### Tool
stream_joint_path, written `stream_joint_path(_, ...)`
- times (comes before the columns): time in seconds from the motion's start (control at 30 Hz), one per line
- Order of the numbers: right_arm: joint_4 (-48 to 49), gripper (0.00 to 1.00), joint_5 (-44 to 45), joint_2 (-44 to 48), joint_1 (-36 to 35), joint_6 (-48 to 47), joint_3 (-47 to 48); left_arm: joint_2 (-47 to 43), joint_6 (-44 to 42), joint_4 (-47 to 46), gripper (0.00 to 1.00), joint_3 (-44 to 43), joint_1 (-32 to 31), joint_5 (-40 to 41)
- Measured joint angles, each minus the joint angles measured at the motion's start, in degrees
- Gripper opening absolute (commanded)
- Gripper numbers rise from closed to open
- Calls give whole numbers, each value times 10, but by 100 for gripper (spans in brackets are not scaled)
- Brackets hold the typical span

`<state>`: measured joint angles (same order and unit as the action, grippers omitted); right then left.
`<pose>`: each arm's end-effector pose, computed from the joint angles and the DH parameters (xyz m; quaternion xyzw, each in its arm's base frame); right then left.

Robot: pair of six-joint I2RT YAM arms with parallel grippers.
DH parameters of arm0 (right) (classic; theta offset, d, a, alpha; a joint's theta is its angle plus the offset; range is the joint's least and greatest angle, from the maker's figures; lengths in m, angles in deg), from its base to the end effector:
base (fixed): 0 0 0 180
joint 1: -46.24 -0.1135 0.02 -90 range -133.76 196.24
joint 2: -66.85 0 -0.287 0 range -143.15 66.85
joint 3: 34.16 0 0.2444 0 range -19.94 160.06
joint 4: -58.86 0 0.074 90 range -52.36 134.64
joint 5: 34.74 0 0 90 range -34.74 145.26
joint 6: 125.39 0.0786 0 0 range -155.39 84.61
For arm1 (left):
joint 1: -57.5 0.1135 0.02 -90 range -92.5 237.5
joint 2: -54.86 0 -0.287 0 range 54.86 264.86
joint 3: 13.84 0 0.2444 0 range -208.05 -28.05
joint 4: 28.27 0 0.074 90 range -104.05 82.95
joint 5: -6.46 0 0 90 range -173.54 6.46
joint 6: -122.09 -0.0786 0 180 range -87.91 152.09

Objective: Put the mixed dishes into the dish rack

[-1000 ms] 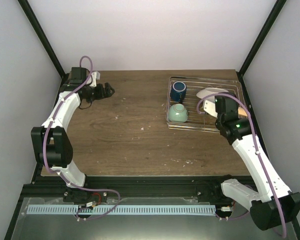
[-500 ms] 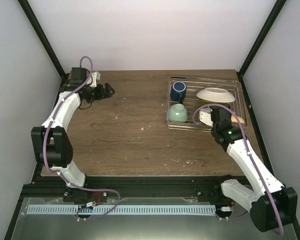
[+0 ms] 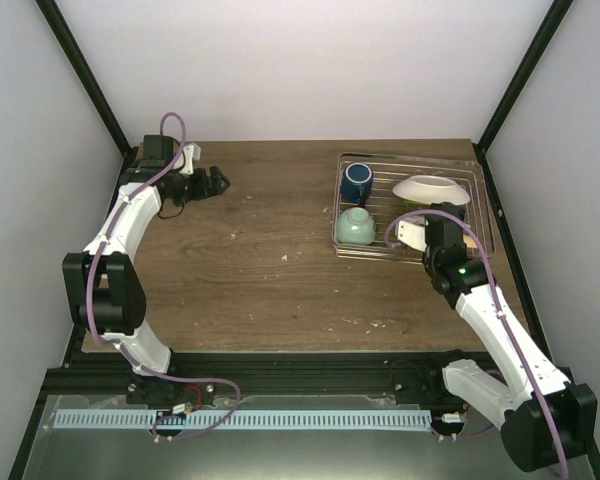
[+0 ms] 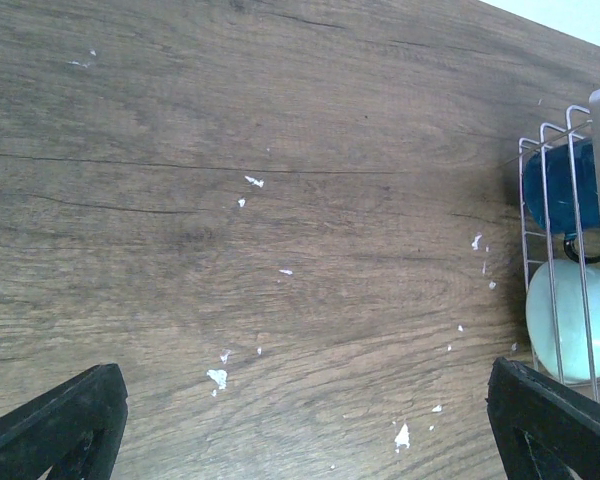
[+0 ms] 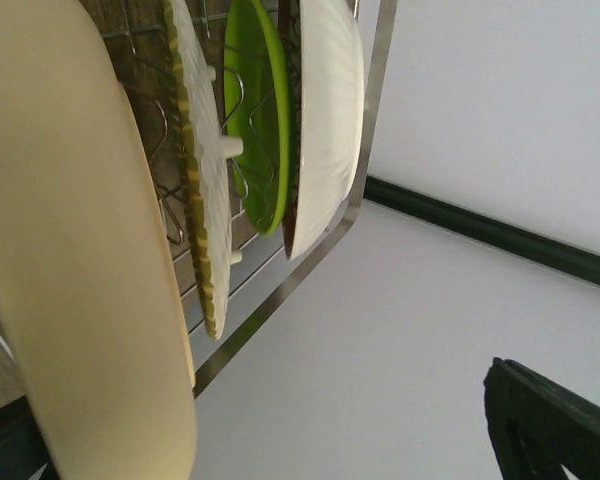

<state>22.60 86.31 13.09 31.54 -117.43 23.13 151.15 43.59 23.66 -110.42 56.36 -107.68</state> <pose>0.2165 0.0149 0.2836 -0.5469 0.6577 -0.4515 0.2540 0.3856 -0.0398 0.2857 -0.0150 0.9260 -0.2317 0.2976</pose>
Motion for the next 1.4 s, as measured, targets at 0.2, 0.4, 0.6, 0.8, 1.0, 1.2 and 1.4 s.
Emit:
stream_joint_path(0.2,-48,100,-54,-7,-15,55,41,4,0,0,100,0,0,-2)
stream_joint_path(0.4,-90,100,-125,-52,-54,130,117,5,0,2,100,0,0,7)
stream_joint_path(0.6,-136,100,-153,-97,-61,162,124,4,-1,5,100,5,0,20)
stream_joint_path(0.8,-120,100,-183,-101,-61,186,120,4,-1,5,100,9,0,23)
stream_joint_path(1.0,-70,100,-233,-191,-65,278,195,11,-2,5,100,3,-7,29)
stream_joint_path(1.2,-6,100,-315,-320,-68,464,349,13,-2,4,100,2,-14,56)
stream_joint_path(1.4,12,100,-361,-451,-68,606,502,13,-9,4,100,-18,-15,87)
